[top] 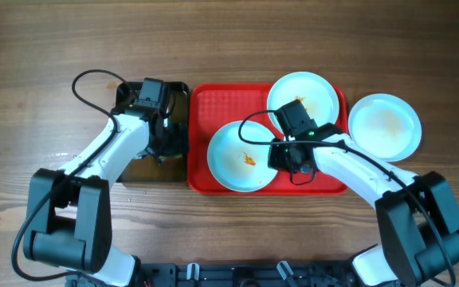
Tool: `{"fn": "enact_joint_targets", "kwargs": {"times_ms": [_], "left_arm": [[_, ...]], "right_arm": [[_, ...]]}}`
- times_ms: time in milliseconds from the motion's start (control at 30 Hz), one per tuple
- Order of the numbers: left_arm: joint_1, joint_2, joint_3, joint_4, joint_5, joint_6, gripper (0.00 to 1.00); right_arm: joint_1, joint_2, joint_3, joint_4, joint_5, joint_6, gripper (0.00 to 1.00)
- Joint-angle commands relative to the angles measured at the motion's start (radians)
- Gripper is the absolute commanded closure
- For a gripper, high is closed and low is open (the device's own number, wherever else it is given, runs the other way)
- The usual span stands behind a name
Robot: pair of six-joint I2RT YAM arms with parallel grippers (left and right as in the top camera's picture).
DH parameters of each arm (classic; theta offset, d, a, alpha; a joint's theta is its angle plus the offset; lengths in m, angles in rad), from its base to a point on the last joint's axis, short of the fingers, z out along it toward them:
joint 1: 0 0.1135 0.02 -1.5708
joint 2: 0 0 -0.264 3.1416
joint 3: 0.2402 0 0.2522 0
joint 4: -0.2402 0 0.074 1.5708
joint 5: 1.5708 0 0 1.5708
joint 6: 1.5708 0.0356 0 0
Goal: Clean dirty plates on tray and stack at the side
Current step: 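Grasp the rim of the upper-left plate with the right gripper, pull it forward, then lift the sponge from the water with the left gripper toward the plate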
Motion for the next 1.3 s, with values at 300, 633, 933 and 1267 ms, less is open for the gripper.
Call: {"fn": "enact_joint_targets", "kwargs": {"times_ms": [300,633,933,1267], "left_arm": [[0.003,-0.016,-0.055,0.143,0.005,-0.010,0.20],[0.003,-0.016,-0.136,0.185,0.005,-0.035,0.46],[0.003,-0.016,-0.137,0.248,0.005,-0.035,0.96],[0.003,-0.084,-0.117,0.214,0.005,-0.027,0.96]], "right_arm": [[0.002,-0.011,0.001,0.008,0.045,-0.055,0.96],[0.002,-0.011,0.001,0.009,0.027,-0.075,0.95],[0.002,-0.011,0.001,0.008,0.023,-0.076,0.95],[0.002,-0.011,0.001,0.008,0.023,-0.076,0.88]]}}
